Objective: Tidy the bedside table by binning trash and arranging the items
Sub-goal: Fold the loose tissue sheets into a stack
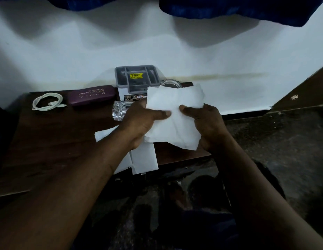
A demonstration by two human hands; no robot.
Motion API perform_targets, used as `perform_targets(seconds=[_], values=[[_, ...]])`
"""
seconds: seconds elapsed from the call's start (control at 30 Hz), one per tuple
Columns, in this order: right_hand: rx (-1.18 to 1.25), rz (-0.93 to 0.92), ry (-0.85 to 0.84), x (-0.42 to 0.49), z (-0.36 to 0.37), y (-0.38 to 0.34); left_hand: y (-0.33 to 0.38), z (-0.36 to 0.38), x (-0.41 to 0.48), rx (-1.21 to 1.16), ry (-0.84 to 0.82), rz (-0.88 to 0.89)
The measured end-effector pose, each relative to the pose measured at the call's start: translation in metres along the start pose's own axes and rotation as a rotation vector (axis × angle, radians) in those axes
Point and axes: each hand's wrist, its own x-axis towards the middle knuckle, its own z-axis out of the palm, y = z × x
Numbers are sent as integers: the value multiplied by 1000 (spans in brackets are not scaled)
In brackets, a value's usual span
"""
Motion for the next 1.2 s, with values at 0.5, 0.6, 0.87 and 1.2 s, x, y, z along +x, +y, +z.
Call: perform_targets(seconds=[0.5,0.6,0.87,1.2], values=[[-63,-35,0,-7,12,-8,12,-14,-3,-210,101,-87],[-2,-13,-11,-9,17,-10,14,-16,-8,-193,48,-102],[-15,-129,-74,-14,51,-14,20,-41,-14,-181,63,-66],[-23,-69,-181,-38,143,-4,3,-118,-49,-149,300,138]])
